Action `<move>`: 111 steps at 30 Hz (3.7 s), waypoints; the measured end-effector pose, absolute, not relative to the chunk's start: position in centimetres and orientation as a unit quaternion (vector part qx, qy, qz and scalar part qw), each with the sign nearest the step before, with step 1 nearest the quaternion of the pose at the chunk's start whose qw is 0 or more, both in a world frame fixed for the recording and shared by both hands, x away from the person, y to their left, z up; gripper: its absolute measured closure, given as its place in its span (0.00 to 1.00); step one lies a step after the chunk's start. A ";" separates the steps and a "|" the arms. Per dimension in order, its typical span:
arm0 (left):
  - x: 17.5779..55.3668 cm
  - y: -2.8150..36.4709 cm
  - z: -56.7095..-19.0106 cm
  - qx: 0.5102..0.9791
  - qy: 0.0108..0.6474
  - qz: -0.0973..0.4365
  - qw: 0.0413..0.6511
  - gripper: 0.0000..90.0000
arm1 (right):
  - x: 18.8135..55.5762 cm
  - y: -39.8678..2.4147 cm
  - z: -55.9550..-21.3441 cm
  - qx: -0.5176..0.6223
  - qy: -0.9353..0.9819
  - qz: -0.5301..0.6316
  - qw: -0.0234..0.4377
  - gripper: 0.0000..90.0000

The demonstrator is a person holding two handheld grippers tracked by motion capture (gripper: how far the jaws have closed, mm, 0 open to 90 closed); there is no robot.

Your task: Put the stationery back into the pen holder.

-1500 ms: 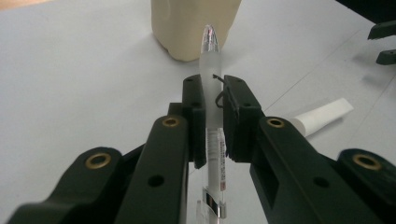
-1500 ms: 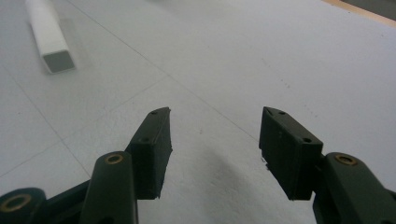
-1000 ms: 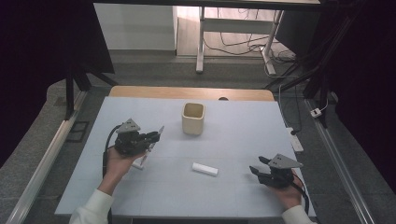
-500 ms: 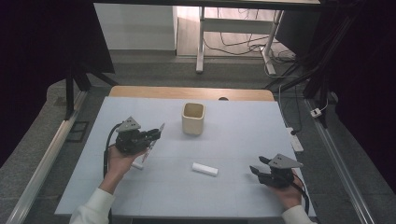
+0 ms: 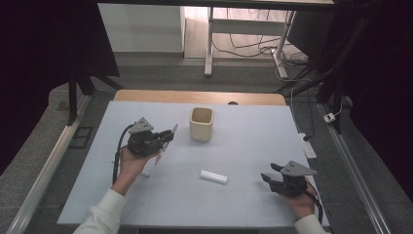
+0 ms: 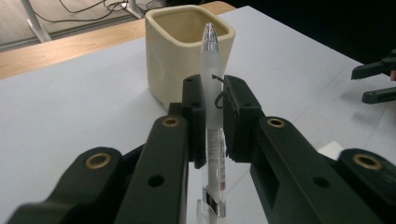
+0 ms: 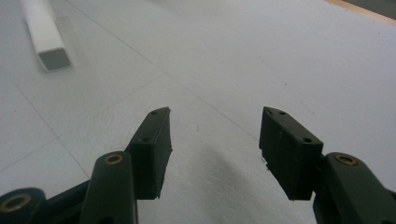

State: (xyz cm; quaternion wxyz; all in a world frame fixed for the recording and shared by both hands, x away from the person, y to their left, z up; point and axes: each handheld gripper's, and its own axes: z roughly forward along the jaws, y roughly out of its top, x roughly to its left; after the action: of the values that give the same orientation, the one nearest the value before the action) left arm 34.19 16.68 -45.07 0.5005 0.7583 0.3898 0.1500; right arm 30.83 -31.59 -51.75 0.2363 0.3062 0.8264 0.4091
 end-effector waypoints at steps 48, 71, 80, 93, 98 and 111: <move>37.9 13.3 -39.7 0.740 0.357 0.175 0.542 0.88 | 30.9 -31.7 -51.8 0.308 0.825 0.413 0.231 0.48; 40.5 10.9 -38.1 0.743 0.347 0.185 0.541 0.88 | 30.9 -31.7 -51.9 0.309 0.827 0.409 0.230 0.48; 41.5 10.4 -38.2 0.740 0.350 0.187 0.543 0.88 | 30.9 -31.7 -51.9 0.310 0.827 0.408 0.230 0.48; 42.8 9.8 -38.5 0.736 0.361 0.184 0.542 0.87 | 30.9 -31.7 -51.9 0.311 0.827 0.408 0.230 0.48; 43.3 9.6 -38.5 0.735 0.362 0.182 0.543 0.87 | 30.9 -31.7 -51.9 0.311 0.825 0.412 0.230 0.48; 45.1 8.2 -39.5 0.735 0.374 0.173 0.539 0.87 | 30.9 -31.8 -51.8 0.312 0.825 0.411 0.232 0.48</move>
State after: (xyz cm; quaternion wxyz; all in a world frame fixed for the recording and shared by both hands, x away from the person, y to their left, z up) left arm 45.07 8.20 -39.53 0.5386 0.7350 0.3738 0.1732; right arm 30.86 -31.76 -51.84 0.2319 0.3115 0.8249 0.4107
